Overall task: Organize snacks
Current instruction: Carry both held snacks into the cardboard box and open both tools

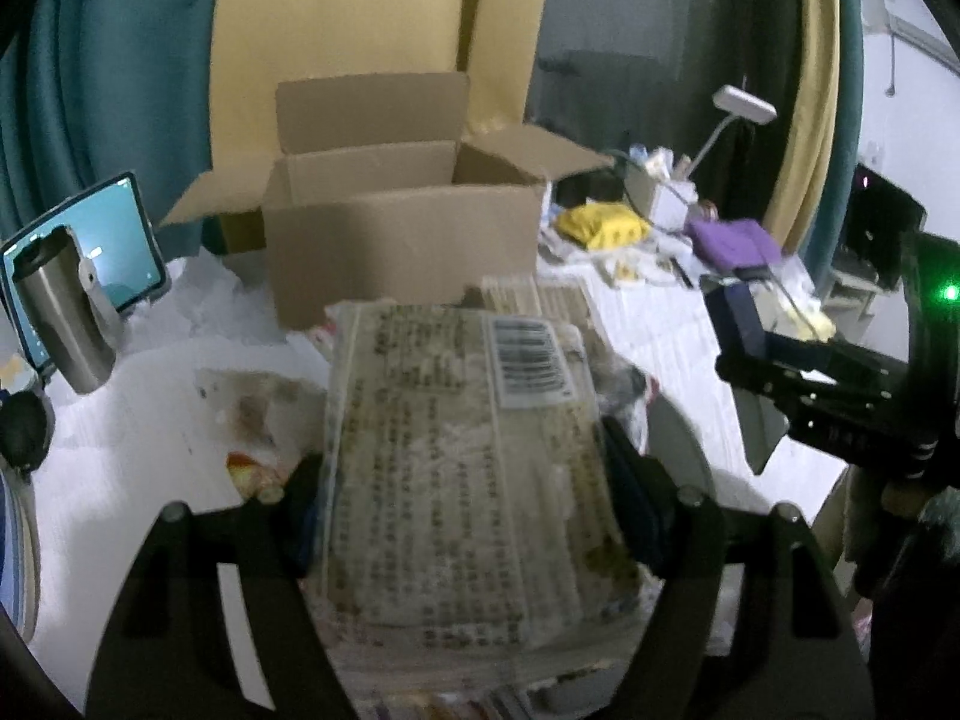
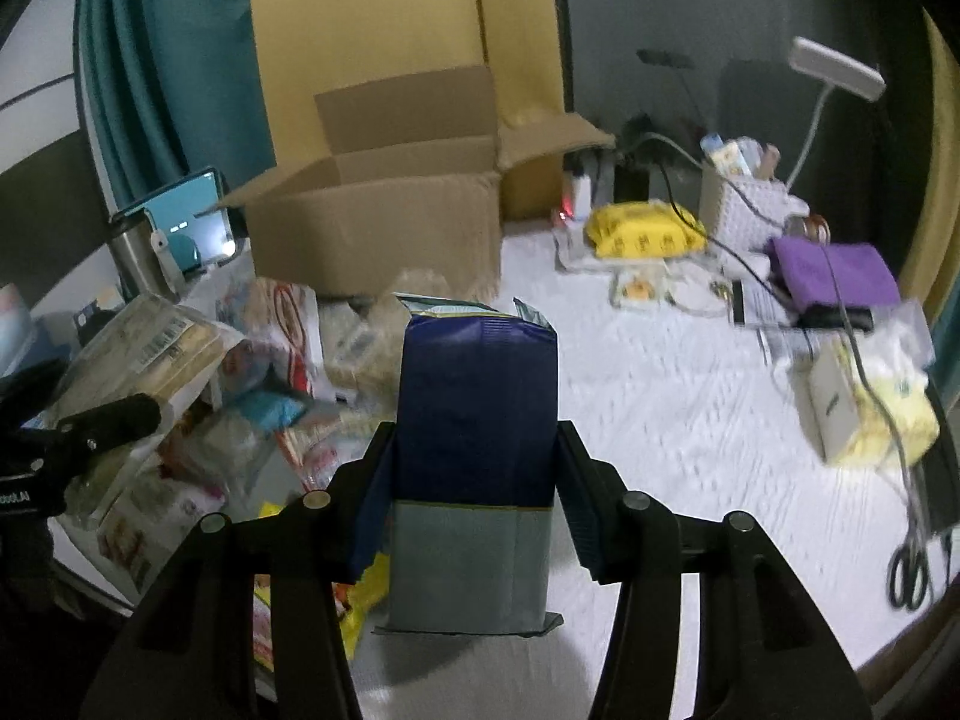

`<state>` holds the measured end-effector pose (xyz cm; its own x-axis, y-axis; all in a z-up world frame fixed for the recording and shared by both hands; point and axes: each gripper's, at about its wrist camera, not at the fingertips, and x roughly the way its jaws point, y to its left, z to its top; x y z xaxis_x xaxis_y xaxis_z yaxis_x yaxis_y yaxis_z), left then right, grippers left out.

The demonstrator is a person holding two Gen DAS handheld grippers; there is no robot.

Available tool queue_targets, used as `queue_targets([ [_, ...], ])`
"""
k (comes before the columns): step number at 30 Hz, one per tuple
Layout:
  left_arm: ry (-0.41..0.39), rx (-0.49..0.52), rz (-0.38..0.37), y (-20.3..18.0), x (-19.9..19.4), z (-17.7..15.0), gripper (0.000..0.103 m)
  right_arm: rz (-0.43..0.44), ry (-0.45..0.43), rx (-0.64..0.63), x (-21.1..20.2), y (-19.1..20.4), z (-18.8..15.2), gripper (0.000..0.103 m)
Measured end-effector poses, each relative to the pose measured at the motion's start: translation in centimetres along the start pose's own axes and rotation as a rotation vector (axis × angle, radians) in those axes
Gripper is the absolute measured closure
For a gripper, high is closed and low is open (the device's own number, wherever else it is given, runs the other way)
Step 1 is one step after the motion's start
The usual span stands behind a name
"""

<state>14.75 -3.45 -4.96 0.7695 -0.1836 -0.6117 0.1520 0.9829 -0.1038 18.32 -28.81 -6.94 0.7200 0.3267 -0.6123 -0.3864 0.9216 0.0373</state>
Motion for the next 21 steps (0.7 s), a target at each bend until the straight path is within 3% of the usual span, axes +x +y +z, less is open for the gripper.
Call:
queue_targets([
  [21, -0.158, -0.023, -0.029, 6.4, 2.5, 8.7, 0.027, 0.021, -0.084, -0.091, 4.0, 3.0, 9.7, 0.049],
])
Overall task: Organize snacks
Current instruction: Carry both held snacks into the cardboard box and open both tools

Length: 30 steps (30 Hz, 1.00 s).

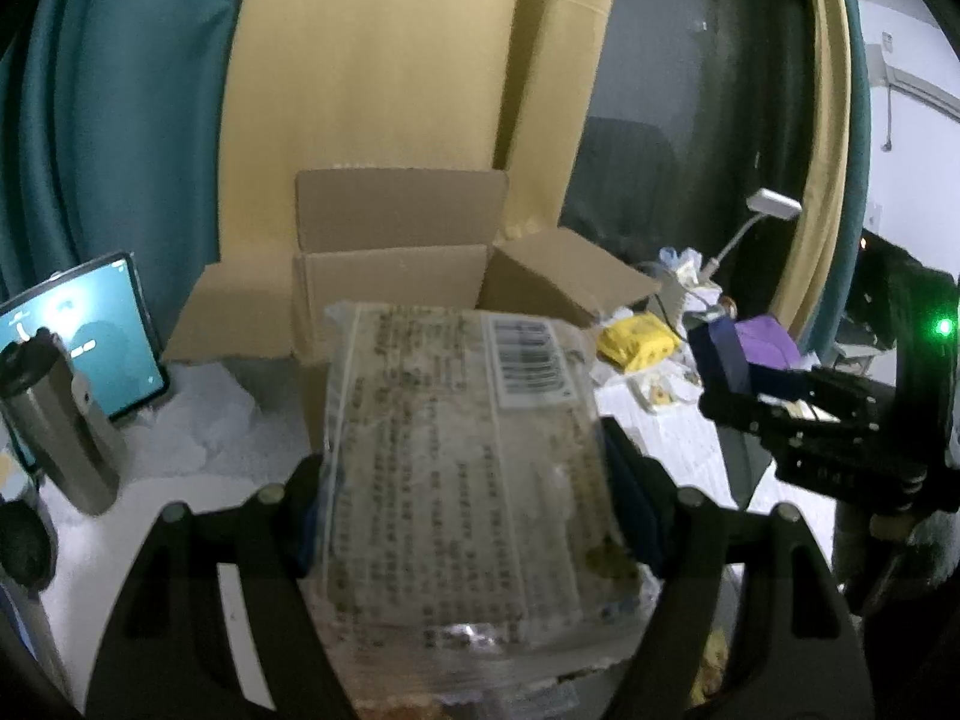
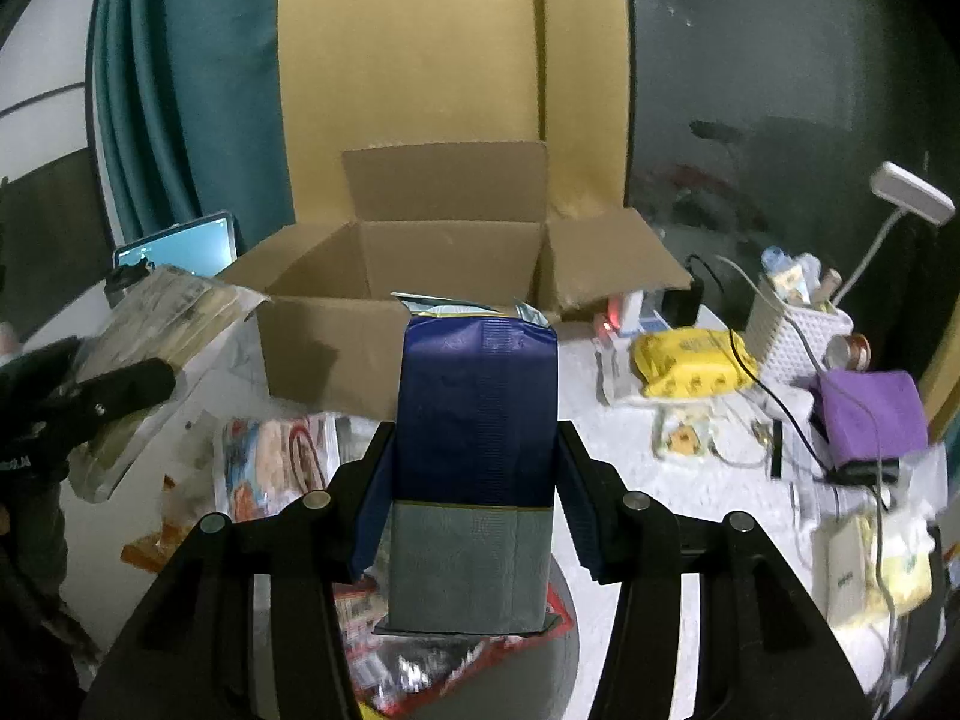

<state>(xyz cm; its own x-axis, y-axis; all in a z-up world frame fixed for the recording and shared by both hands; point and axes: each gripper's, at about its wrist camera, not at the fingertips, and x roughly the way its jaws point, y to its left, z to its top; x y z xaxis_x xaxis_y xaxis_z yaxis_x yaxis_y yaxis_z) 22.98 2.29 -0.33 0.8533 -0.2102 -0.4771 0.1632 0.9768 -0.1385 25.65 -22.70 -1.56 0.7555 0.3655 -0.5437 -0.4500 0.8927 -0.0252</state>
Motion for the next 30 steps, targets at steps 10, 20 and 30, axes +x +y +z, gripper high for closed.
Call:
queue_targets([
  [10, -0.060, -0.027, 0.013, 2.9, 3.4, 4.0, 0.027, 0.010, -0.029, -0.044, 3.4, 0.2, 4.0, 0.049],
  [20, -0.074, -0.047, 0.016, 4.9, 7.6, 6.5, 0.027, 0.018, -0.047, -0.070, 7.0, 0.0, 7.3, 0.049],
  [30, -0.066, -0.064, 0.009, 5.9, 11.8, 8.3, 0.027, 0.025, -0.056, -0.091, 10.6, -0.4, 9.8, 0.049],
])
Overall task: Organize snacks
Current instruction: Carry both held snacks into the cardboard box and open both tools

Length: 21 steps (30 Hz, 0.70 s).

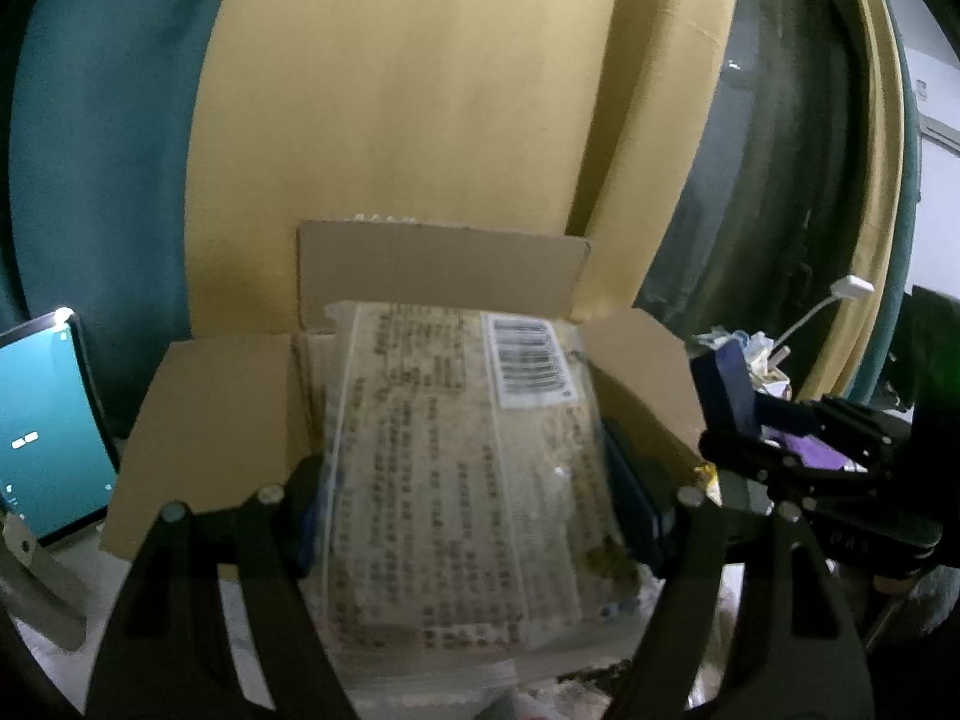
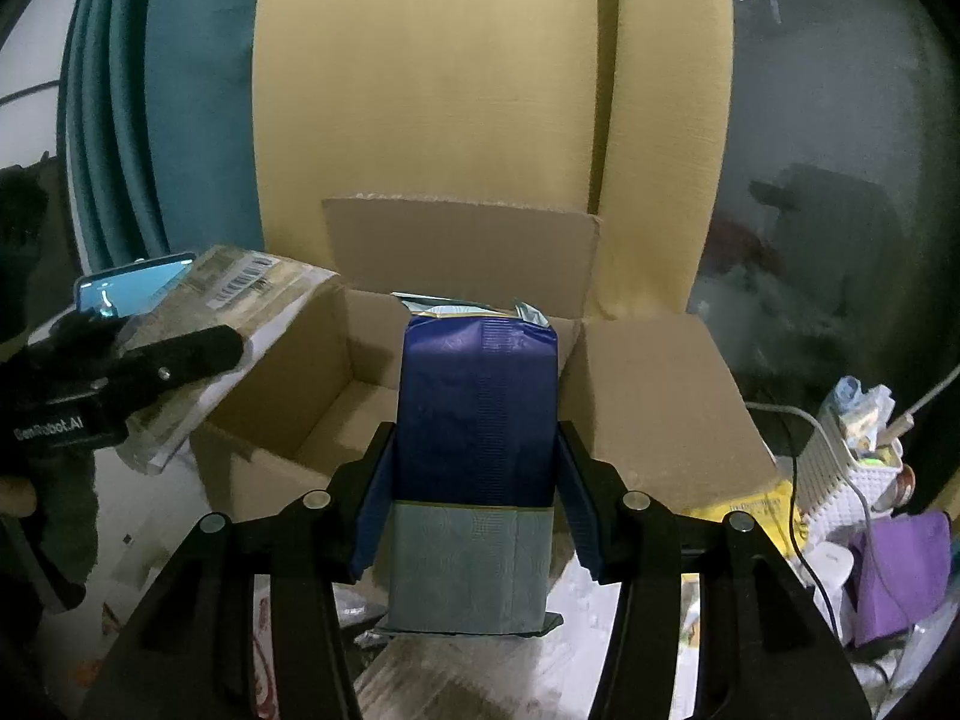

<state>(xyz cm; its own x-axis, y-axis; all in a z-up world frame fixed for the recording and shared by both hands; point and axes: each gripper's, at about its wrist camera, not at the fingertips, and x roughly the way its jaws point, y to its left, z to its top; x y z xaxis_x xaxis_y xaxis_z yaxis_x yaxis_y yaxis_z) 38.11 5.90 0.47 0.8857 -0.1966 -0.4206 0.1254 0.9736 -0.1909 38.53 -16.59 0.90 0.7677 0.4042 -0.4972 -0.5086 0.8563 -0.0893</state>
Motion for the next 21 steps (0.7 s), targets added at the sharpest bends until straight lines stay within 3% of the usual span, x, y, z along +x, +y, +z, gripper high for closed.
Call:
queue_targets([
  [10, 0.014, -0.027, 0.028, 1.0, 3.2, 0.7, 0.027, 0.005, 0.005, -0.009, 3.9, -0.7, 1.8, 0.049],
  [16, 0.073, -0.078, 0.070, 2.3, 5.5, 0.7, 0.026, 0.013, 0.009, -0.016, 5.9, -1.0, 2.8, 0.049],
  [21, 0.122, -0.123, 0.062, 3.1, 6.8, 0.7, 0.023, 0.029, 0.036, 0.003, 7.8, -1.1, 3.3, 0.049],
])
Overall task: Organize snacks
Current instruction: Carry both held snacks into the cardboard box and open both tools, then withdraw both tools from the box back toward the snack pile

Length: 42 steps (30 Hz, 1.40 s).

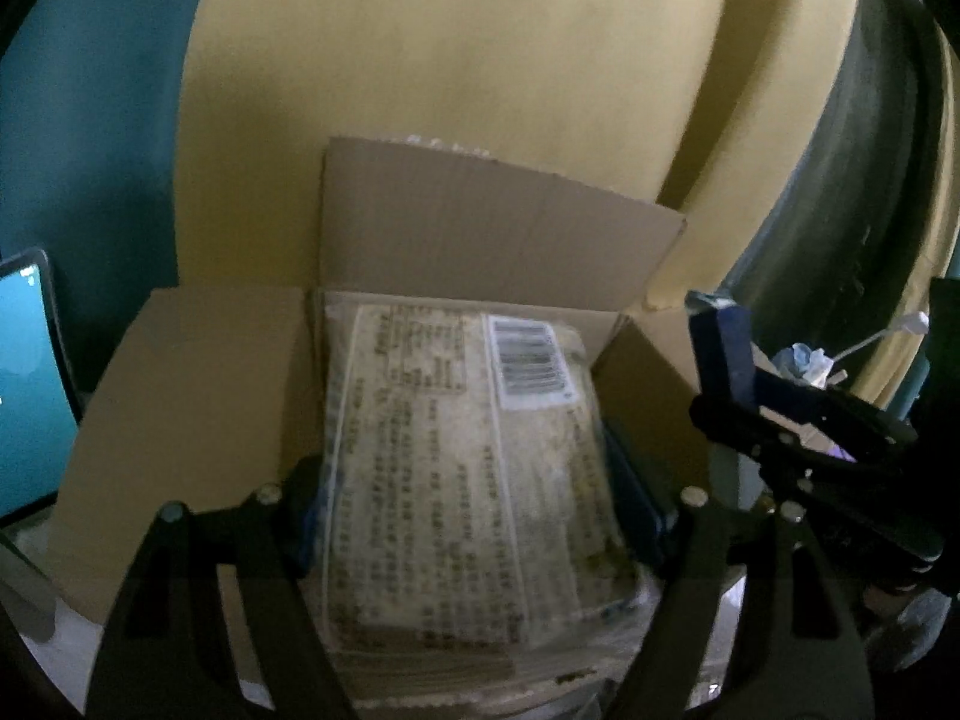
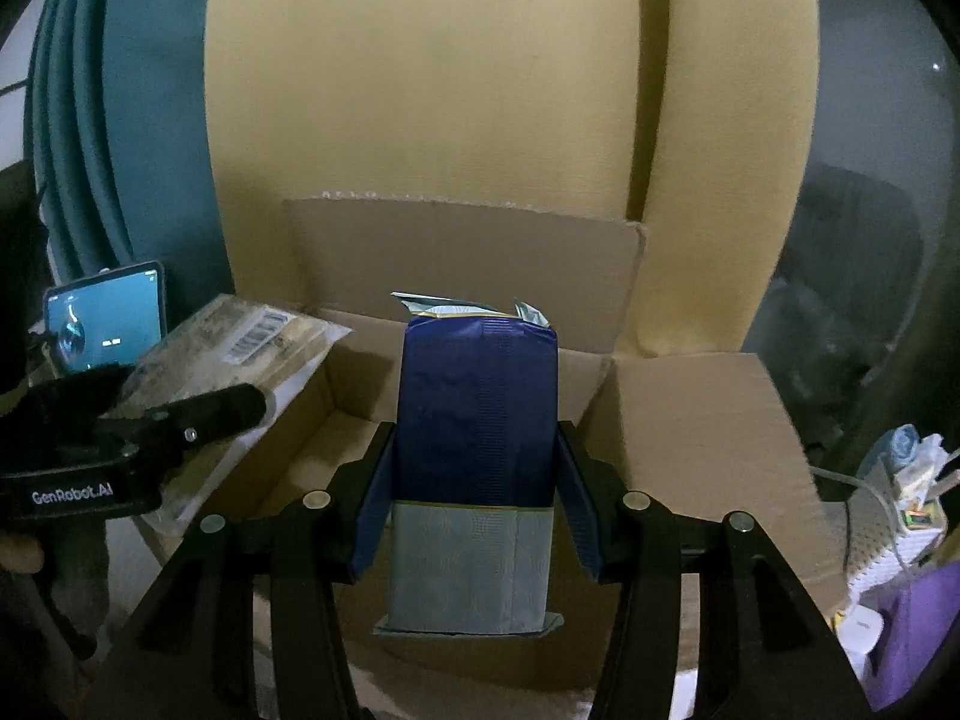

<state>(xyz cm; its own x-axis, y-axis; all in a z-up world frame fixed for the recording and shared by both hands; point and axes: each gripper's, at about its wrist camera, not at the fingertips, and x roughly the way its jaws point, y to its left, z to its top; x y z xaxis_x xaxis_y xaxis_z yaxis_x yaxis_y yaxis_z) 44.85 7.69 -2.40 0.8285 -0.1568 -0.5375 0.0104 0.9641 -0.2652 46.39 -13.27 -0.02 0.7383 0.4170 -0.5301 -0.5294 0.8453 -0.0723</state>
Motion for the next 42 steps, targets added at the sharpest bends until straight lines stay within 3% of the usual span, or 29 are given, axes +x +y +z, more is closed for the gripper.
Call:
queue_targets([
  [3, 0.000, -0.004, 0.000, 0.1, 0.1, 0.1, 0.013, 0.010, 0.011, 0.011, 0.7, -0.1, 0.2, 0.049],
  [6, -0.020, -0.005, 0.002, 0.1, -0.6, 0.2, 0.011, 0.014, 0.018, 0.029, 0.8, -0.6, 0.3, 0.034],
  [13, -0.063, 0.010, 0.001, -0.7, -3.3, 0.5, 0.011, 0.010, 0.008, 0.029, -0.2, 0.3, 0.5, 0.034],
  [23, -0.131, 0.052, -0.021, -3.0, -9.1, -0.3, 0.011, -0.005, -0.017, 0.017, -4.9, 1.1, -0.1, 0.034],
  [42, -0.181, 0.119, -0.062, -5.3, -19.4, -5.1, 0.011, -0.027, -0.081, 0.012, -14.9, 3.8, -3.3, 0.032],
])
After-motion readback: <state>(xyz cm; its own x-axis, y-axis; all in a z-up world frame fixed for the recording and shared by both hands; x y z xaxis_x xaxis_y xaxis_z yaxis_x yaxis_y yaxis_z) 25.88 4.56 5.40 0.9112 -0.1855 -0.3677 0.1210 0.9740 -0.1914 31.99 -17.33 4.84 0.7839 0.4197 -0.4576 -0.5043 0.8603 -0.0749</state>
